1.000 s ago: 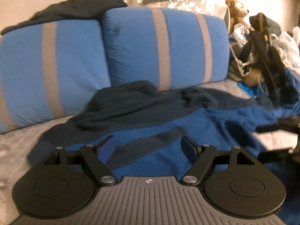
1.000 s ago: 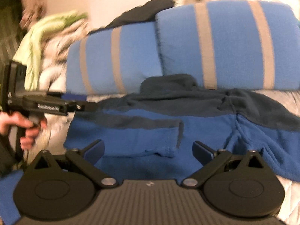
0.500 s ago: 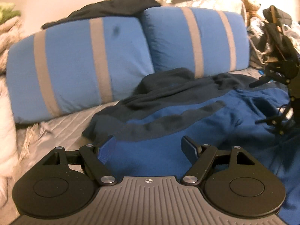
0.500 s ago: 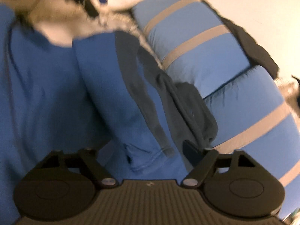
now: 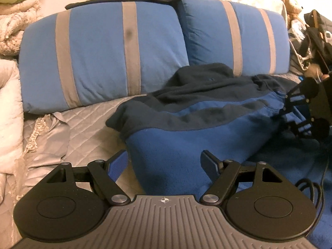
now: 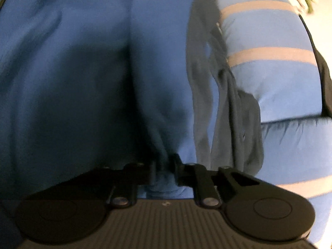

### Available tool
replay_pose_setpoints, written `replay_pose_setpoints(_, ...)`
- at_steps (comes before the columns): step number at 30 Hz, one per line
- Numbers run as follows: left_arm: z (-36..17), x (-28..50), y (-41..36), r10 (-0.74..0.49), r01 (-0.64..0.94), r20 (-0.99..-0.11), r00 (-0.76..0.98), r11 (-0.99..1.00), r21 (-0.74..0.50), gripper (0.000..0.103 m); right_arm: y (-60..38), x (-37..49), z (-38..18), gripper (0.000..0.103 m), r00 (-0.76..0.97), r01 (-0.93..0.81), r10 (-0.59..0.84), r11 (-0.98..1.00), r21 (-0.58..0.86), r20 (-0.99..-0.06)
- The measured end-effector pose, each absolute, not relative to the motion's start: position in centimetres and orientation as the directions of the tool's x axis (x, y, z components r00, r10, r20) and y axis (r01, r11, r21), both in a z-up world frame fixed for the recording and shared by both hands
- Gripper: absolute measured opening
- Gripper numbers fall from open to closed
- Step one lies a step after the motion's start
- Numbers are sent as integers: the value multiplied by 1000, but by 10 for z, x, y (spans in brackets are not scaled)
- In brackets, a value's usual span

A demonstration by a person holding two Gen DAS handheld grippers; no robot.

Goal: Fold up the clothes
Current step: 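Grasp the blue fleece of the hoodie with the right gripper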

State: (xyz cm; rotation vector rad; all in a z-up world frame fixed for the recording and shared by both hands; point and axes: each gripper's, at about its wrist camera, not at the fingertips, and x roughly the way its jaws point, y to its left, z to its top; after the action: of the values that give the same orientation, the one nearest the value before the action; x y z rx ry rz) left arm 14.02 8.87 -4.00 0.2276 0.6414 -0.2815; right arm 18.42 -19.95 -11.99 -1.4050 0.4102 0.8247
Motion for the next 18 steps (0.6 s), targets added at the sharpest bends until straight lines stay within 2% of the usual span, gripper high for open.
replay_pose_setpoints(1, -41, 140, 88, -191, 334, -617, 763, 934, 124, 77, -197, 183, -117, 10, 681, -697, 268, -44, -715, -681)
replay_pose_setpoints(6, -44, 146, 77, -206, 364, -617, 759, 921, 140, 77, -181, 194, -69, 9, 763, -622, 292, 89, -778, -576)
replay_pose_setpoints(12, -40, 154, 46, -256, 424, -577, 776, 889, 175, 77, -160, 227, 2, 8, 861, -495, 260, 231, -837, -438)
replay_pose_setpoints(18, -52, 159, 16, -150, 369, -523, 839, 864, 343, 77, -152, 255, 64, 8, 920, -385, 230, 386, -838, -317)
